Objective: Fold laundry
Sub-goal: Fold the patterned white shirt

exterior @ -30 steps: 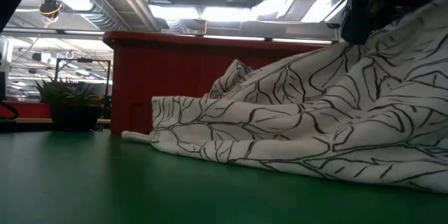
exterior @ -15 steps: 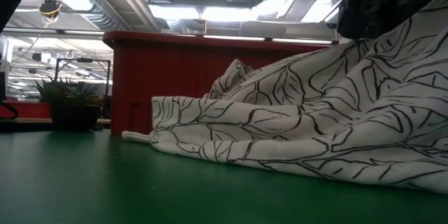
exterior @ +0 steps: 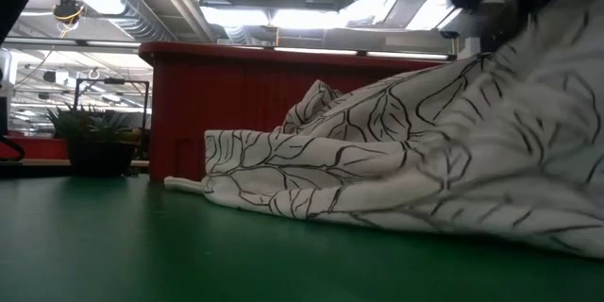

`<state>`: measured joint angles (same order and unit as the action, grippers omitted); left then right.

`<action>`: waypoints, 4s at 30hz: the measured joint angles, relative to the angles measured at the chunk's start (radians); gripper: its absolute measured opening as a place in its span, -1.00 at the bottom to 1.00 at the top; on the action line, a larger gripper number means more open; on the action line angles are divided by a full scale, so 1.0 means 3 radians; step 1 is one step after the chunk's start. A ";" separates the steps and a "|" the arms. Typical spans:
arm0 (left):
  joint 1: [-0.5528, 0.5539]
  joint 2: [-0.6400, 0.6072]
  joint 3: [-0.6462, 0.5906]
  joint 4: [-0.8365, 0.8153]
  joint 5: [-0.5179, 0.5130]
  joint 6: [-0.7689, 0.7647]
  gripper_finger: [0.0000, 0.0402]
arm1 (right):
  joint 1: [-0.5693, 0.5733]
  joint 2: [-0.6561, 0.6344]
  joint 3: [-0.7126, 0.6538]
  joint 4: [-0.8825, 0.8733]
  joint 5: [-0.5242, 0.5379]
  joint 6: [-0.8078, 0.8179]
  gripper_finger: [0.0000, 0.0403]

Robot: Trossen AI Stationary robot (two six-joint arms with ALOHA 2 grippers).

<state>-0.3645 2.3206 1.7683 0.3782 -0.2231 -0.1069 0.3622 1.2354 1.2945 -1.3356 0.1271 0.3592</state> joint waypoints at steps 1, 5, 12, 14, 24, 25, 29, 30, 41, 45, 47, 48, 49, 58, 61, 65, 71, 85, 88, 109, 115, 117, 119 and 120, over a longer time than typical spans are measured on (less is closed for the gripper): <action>-0.0001 -0.0045 0.0000 -0.0035 0.0000 0.0069 -0.22 | 0.0090 0.0000 0.0000 0.0043 -0.0013 0.0027 -0.12; -0.0003 -0.0253 0.0000 -0.0345 0.0000 0.0194 -0.21 | 0.0472 0.0000 0.0000 0.0148 0.0045 0.0206 -0.12; -0.0001 -0.0509 0.0003 -0.0770 0.0006 0.0193 -0.23 | 0.1034 0.0006 0.0000 0.0405 0.0463 0.0622 -0.12; 0.0000 -0.0584 0.0003 -0.1061 0.0013 0.0186 -0.23 | 0.1143 0.0022 0.0000 0.0537 0.0520 0.0705 -0.12; 0.0106 -0.1277 0.0005 -0.3603 -0.0029 -0.0985 -0.24 | 0.1435 0.0332 0.0000 0.1088 0.0702 0.0795 -0.12; 0.0112 -0.1305 0.0004 -0.3864 -0.0051 -0.1086 -0.23 | 0.1434 0.0382 0.0000 0.1078 0.0705 0.0796 -0.12; 0.0174 -0.1343 0.0001 -0.4817 -0.0086 -0.1597 -0.24 | 0.1432 0.0554 -0.0001 0.1046 0.0710 0.0795 -0.12; 0.0198 -0.1327 -0.0028 -0.4997 -0.0088 -0.1735 -0.24 | 0.1431 0.0588 -0.0001 0.1048 0.0709 0.0795 -0.12; 0.0629 -0.1304 -0.1024 -0.4548 0.0300 -0.2266 -0.24 | 0.1432 0.0654 -0.0001 0.1040 0.0648 0.0782 -0.12; 0.0789 -0.1303 -0.1250 -0.4111 0.0574 -0.2251 -0.24 | 0.1432 0.0654 -0.0001 0.1039 0.0648 0.0781 -0.12; 0.0847 -0.1303 -0.1323 -0.4107 0.0619 -0.2262 -0.24 | 0.1432 0.0654 -0.0001 0.1038 0.0648 0.0781 -0.12; 0.0870 -0.1303 -0.1347 -0.4116 0.0642 -0.2262 -0.24 | 0.1432 0.0654 -0.0001 0.1038 0.0647 0.0781 -0.12; 0.0883 -0.1303 -0.1361 -0.4122 0.0663 -0.2258 -0.25 | 0.1432 0.0654 -0.0001 0.1038 0.0648 0.0781 -0.12; 0.0752 -0.1359 -0.1364 -0.4202 0.0775 -0.2157 -0.89 | 0.1432 0.0658 -0.0001 0.1075 0.0681 0.0787 -0.12; 0.0685 -0.1442 -0.1364 -0.4268 0.0748 -0.2222 -0.95 | 0.1434 0.0717 -0.0001 0.1220 0.0668 0.0792 -0.12; 0.0578 -0.1572 -0.1364 -0.4292 0.0692 -0.2294 -0.97 | 0.1434 0.0891 -0.0001 0.1429 0.0418 0.0793 -0.12; 0.0431 -0.1705 -0.1364 -0.4313 0.0653 -0.2432 -0.98 | 0.1434 0.1340 -0.0001 0.1403 0.0377 0.0774 -0.12; -0.0046 -0.1974 -0.1363 -0.4896 0.0849 -0.3005 -0.99 | 0.1428 0.2186 -0.0046 0.1209 -0.0024 0.0694 -0.12; -0.0156 -0.2014 -0.1363 -0.4903 0.1024 -0.3200 -1.00 | 0.1428 0.2244 -0.0129 0.1234 -0.0265 0.0694 -0.12; -0.0646 -0.2012 -0.1363 -0.4382 0.0446 -0.3265 -0.55 | 0.1430 0.2232 -0.0244 0.1012 -0.0927 0.0432 -0.12; -0.0700 -0.2010 -0.1363 -0.4511 0.0643 -0.3100 -0.24 | 0.1432 0.2232 -0.0244 0.1010 -0.0926 0.0434 -0.12; -0.0797 -0.2010 -0.1387 -0.4516 0.0626 -0.3122 -0.18 | 0.1432 0.2232 -0.0244 0.1010 -0.0925 0.0435 -0.12; -0.0905 -0.2010 -0.1441 -0.4512 0.0592 -0.3169 -0.14 | 0.1432 0.2232 -0.0244 0.1010 -0.0925 0.0436 -0.12; -0.0957 -0.2009 -0.1477 -0.4511 0.0568 -0.3226 -0.14 | 0.1432 0.2232 -0.0245 0.1011 -0.0924 0.0436 -0.12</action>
<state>-0.6516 1.7180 1.3252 -0.9750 -0.0528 -1.0749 0.7918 1.9049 1.2210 -1.0322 -0.1502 0.4900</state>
